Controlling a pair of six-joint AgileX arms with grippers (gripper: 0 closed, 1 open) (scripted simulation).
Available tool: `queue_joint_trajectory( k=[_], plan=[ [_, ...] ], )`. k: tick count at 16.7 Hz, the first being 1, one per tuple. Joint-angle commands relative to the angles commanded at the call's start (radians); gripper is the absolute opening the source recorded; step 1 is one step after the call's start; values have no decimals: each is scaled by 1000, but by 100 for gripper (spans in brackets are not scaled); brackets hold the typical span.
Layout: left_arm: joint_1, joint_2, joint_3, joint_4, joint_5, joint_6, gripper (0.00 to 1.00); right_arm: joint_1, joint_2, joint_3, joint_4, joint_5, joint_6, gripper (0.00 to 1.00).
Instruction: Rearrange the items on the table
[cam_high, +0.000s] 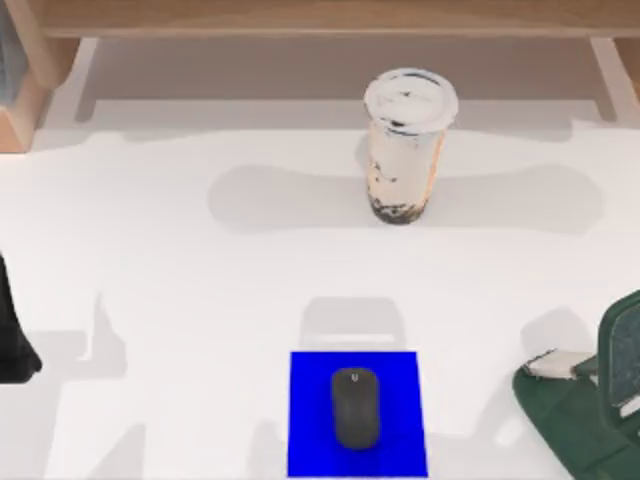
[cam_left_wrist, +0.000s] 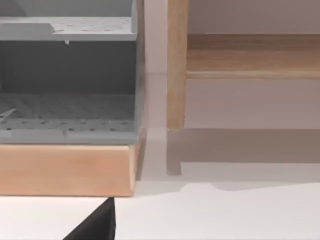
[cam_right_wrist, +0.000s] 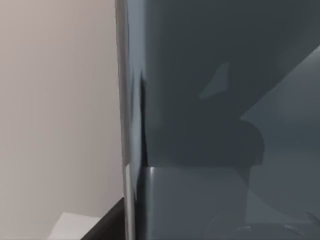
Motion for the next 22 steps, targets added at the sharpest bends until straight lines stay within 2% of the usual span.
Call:
queue_joint_trajectory(
  k=[7,13,18,22],
  plan=[
    [0,0,0,0,0,0,100,0,0,0,0,0,0,0],
    [0,0,0,0,0,0,100,-1,-52,55,-100,-5,3,0],
    [0,0,0,0,0,0,100,0,-55,60,-108,-5,5,0],
    [0,0,0,0,0,0,100,43,-135,17,-104,-5,37,0]
  ],
)
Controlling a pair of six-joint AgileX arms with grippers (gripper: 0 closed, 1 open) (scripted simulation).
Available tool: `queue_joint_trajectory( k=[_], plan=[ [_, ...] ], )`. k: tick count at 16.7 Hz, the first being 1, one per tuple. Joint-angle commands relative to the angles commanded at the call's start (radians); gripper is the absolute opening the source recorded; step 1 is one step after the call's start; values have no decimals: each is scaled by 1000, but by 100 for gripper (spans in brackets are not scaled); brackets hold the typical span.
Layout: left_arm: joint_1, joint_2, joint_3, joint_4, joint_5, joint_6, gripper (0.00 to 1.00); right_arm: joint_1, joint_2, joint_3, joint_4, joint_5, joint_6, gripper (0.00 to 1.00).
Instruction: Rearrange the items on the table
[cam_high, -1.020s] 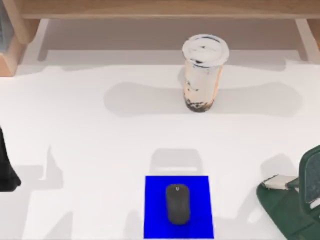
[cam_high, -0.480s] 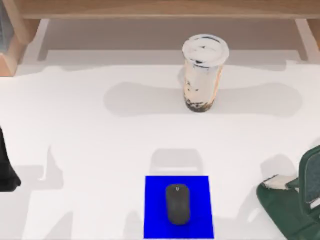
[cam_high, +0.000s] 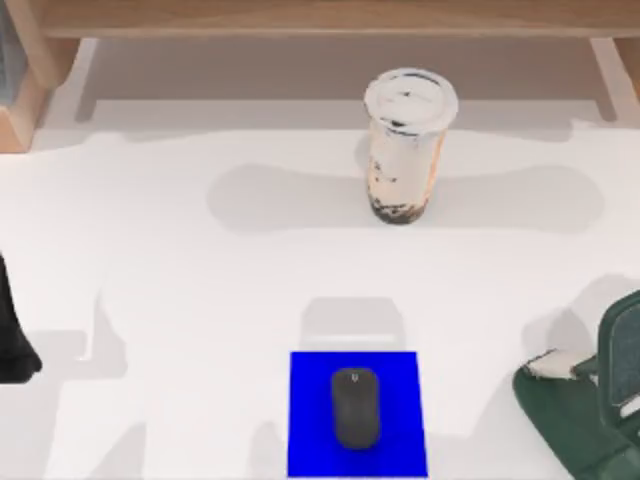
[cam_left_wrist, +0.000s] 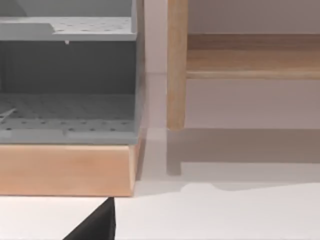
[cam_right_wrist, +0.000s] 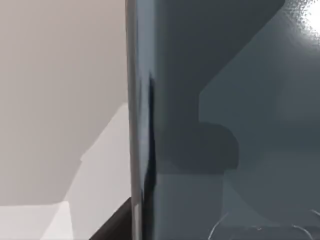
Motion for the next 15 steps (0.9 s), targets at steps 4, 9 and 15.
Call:
queue_joint_trajectory(
  k=[4,9,15],
  plan=[
    [0,0,0,0,0,0,100,107,-203,-103,9,3,73,0],
    [0,0,0,0,0,0,100,299,-583,-297,37,11,213,0],
    [0,0,0,0,0,0,100,569,-1145,-593,91,27,421,0]
  ],
)
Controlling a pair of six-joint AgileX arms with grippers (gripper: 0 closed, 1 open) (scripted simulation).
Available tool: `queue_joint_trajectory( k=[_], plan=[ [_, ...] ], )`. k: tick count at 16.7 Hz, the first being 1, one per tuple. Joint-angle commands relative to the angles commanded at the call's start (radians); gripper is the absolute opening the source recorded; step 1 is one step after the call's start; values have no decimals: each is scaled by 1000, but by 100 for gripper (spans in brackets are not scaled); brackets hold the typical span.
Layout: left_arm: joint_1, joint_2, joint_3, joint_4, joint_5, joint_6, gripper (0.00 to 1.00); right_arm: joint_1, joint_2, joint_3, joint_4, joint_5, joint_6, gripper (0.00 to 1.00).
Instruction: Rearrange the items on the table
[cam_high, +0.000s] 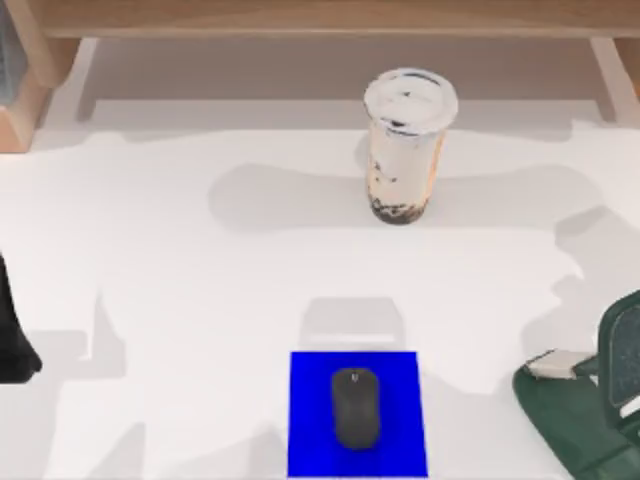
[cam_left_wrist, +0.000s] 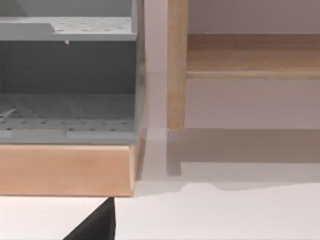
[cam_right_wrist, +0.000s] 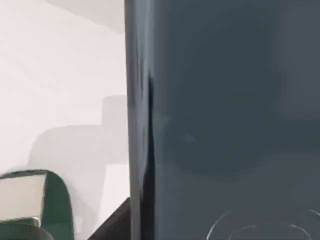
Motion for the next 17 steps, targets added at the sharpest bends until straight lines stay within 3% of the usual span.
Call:
queue_joint_trajectory(
  k=[9,17],
  plan=[
    [0,0,0,0,0,0,100,326,-684,-401,77,18,253,0],
    [0,0,0,0,0,0,100,373,-776,-463,87,20,292,0]
  ],
)
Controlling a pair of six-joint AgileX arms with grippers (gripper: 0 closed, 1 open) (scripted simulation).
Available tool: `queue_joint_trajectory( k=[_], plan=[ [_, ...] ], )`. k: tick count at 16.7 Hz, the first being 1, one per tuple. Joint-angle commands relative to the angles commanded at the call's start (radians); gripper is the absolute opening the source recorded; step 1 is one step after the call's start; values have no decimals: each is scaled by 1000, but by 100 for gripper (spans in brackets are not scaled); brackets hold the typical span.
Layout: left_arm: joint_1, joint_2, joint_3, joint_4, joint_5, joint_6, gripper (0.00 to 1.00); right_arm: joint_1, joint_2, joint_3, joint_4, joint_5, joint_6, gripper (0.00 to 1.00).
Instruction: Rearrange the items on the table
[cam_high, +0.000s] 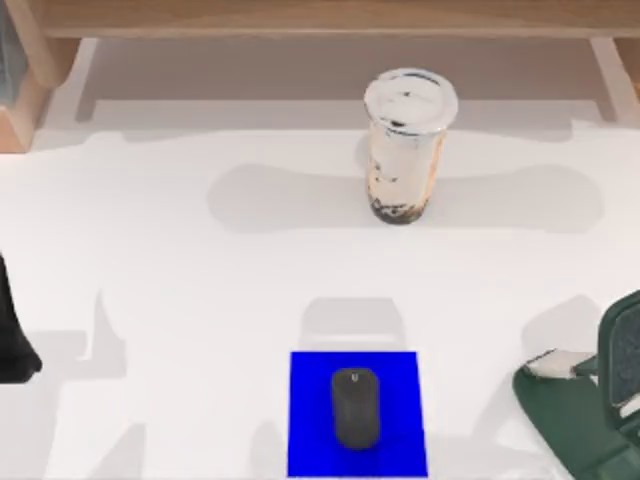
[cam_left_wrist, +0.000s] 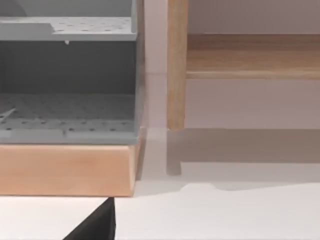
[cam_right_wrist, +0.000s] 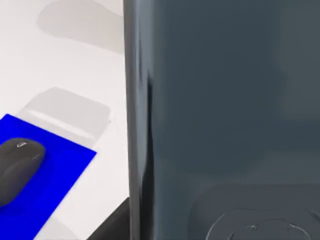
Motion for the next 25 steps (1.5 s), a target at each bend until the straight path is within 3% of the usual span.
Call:
queue_joint_trajectory(
  k=[10,20,25],
  plan=[
    [0,0,0,0,0,0,100,-80,21,198,166,9,-37,0],
    [0,0,0,0,0,0,100,-3,169,-105,275,-3,0,0],
    [0,0,0,0,0,0,100,3,181,-124,307,0,2,0]
  ],
)
